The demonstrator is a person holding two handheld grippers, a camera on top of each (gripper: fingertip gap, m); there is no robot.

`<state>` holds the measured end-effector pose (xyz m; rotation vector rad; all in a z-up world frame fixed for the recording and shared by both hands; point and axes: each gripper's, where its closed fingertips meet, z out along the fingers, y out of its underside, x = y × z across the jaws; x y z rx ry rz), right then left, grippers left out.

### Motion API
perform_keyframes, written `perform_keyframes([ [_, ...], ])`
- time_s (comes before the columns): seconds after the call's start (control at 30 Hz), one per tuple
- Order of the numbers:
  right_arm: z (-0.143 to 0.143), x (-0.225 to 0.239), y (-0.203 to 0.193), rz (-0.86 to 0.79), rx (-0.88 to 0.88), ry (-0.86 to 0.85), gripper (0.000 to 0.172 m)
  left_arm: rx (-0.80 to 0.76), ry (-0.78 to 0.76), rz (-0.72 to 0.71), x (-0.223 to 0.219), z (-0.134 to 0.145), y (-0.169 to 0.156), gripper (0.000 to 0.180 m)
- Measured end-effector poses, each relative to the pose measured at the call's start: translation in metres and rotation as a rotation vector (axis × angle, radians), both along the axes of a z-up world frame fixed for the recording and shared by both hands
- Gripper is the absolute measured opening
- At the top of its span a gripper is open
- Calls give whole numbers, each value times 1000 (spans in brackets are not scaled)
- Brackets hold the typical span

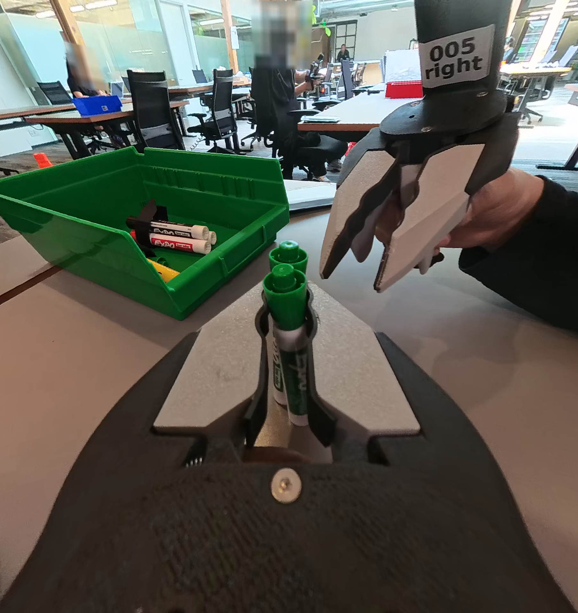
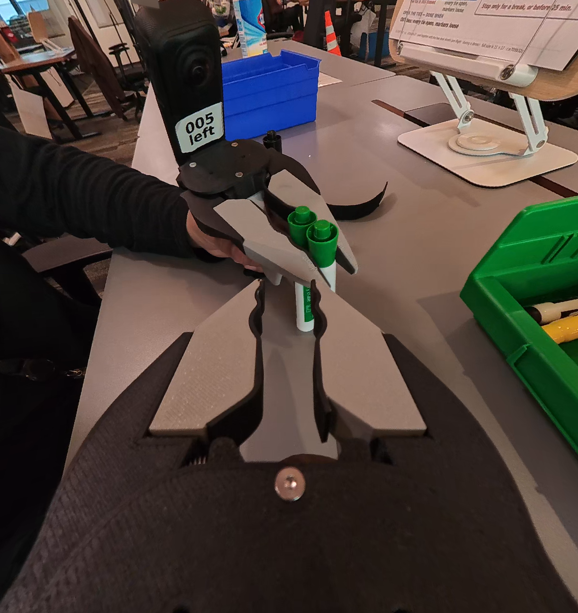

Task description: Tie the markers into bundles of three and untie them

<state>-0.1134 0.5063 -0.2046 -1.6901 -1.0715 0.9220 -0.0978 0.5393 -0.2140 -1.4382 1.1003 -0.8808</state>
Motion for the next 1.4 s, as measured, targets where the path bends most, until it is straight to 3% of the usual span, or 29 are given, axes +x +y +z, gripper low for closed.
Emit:
perform_keyframes([
  [0.07, -1, 0, 0, 0, -2, -2, 24, -2, -4, 0, -1, 1, 0, 19],
  [0.13, -1, 0, -1, 3, -3, -2, 24, -17, -5, 5, -1, 0, 1, 39],
  [0.47, -7, -2, 0, 2, -9, -28, 24, -17, -12, -10, -8, 1, 0, 51],
  [0.77, -16, -1, 8, -29, -45, -42, 25, -10, 15, -115, -15, -2, -10, 53],
  [1.0, -31, -2, 17, -53, 7, -125, 0, -3, 46, -134, -27, -6, -13, 54],
  [1.27, -56, -4, 48, -159, 46, -237, 0, -14, 76, -160, -30, -11, -10, 55],
  [1.4, -65, -13, 48, -115, 7, -247, 0, -17, 76, -168, -30, -11, -9, 55],
])
